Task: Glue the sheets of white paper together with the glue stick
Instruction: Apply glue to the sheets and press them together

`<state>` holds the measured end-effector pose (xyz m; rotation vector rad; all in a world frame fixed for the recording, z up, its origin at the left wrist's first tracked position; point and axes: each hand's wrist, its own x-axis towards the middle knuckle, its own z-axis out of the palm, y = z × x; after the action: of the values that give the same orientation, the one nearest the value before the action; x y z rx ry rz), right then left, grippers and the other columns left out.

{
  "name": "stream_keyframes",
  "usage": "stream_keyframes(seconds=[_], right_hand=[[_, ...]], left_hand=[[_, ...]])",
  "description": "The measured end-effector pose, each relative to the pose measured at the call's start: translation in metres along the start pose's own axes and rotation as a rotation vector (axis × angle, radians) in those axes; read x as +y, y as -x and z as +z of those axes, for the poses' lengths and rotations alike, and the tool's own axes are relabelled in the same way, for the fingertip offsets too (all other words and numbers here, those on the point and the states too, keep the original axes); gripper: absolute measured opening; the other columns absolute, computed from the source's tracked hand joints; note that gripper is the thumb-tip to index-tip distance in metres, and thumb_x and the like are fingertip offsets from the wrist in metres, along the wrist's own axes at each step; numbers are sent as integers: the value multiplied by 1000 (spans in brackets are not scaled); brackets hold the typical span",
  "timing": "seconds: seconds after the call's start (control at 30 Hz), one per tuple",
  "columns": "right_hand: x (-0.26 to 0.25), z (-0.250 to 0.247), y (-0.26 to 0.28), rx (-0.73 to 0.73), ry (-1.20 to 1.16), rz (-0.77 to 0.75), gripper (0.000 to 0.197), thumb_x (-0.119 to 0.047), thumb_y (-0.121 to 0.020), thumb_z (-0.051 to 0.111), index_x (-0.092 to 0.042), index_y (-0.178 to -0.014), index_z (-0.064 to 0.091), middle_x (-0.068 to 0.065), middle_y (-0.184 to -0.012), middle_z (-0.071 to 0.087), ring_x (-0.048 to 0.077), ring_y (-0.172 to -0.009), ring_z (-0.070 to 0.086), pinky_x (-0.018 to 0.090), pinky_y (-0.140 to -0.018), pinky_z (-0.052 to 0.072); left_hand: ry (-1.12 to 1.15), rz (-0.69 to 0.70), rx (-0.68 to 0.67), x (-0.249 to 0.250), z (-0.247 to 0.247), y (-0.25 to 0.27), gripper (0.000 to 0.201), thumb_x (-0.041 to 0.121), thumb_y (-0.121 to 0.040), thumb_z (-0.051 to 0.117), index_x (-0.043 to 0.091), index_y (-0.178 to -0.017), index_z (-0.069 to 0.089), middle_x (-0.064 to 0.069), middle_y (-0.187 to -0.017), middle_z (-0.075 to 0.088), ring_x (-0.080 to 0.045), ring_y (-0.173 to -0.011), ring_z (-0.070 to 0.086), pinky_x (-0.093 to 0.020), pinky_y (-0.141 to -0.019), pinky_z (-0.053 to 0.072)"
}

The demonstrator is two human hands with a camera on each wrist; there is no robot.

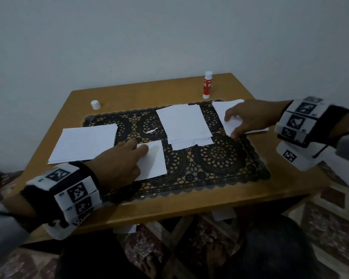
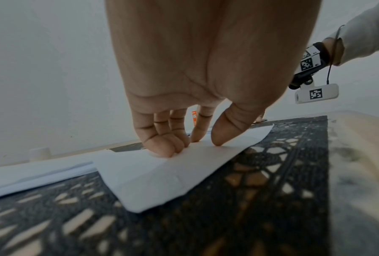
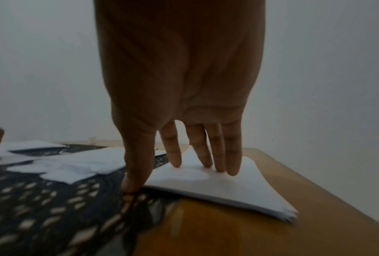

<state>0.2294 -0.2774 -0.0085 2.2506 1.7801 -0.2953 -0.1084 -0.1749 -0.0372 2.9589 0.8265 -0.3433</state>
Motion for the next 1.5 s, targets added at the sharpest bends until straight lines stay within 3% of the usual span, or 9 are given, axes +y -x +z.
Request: stream_keyframes(seconds=[0.27,0.33,0.43,0.53,0.77,1.0,1.13,1.4,1.5], right_hand=[[-1,3,11,121,-51,-135,18,-31,-91,61,-18,-99,70,-3,-102,64,9,-84,50,21,-69,38],[-1,7,12,162,-82,-144,14,-21,-93,58,-17,-90,71,-10,-86,61,1,-71,47,11,-62,31],[1,14,13,230,-140,-128,17,-13,-90,59,-17,-75,64,-12,-72,55,3,-65,49,10,-58,28],[1,17,13,261,-169,-97,15,-15,-88,63,-9,-74,63,-2,-77,58,15,-75,53,11,-57,29],[1,8,13,225,-286,-16,23,-20,-86,71,-14,-66,60,-11,-66,55,3,-63,46,14,-57,29],[16,3,12,209,-498,72,14,-11,-82,75,-11,-72,64,0,-74,62,26,-75,63,34,-73,52],[14,3,14,352,-537,135,18,-5,-79,71,-10,-69,57,0,-68,57,27,-69,63,35,-69,52],[16,1,16,544,-413,122,11,-4,-78,66,-4,-74,57,-1,-70,51,20,-73,50,18,-57,32],[19,0,16,620,-382,118,13,-4,-78,64,-7,-72,53,4,-73,55,22,-70,50,27,-55,31]], left_hand=[[-34,-27,5,3,1,0,46,23,-93,45,21,-136,30,-7,-126,38,-25,-111,43,-36,-94,42],[-36,-29,6,3,2,1,47,23,-93,45,21,-137,30,-7,-127,37,-25,-113,43,-36,-94,42],[-44,-25,9,3,2,1,47,23,-93,45,21,-137,29,-8,-128,37,-26,-113,43,-35,-95,42],[-41,-22,8,3,1,1,48,23,-93,45,21,-138,29,-8,-127,37,-26,-113,43,-35,-94,41],[-8,-31,10,2,1,2,46,23,-93,45,21,-137,31,-7,-126,38,-25,-112,43,-35,-94,42],[27,-51,8,0,0,2,46,23,-92,47,22,-136,34,-7,-127,40,-23,-111,46,-33,-93,43],[63,-62,5,0,-1,2,48,25,-91,50,21,-137,34,-6,-132,39,-23,-115,45,-32,-96,42],[94,-72,17,1,-4,5,42,27,-92,53,24,-131,38,-4,-131,41,-21,-111,48,-30,-92,45],[106,-75,26,2,-4,7,40,27,-92,53,25,-130,41,-3,-130,42,-20,-110,49,-30,-92,45]])
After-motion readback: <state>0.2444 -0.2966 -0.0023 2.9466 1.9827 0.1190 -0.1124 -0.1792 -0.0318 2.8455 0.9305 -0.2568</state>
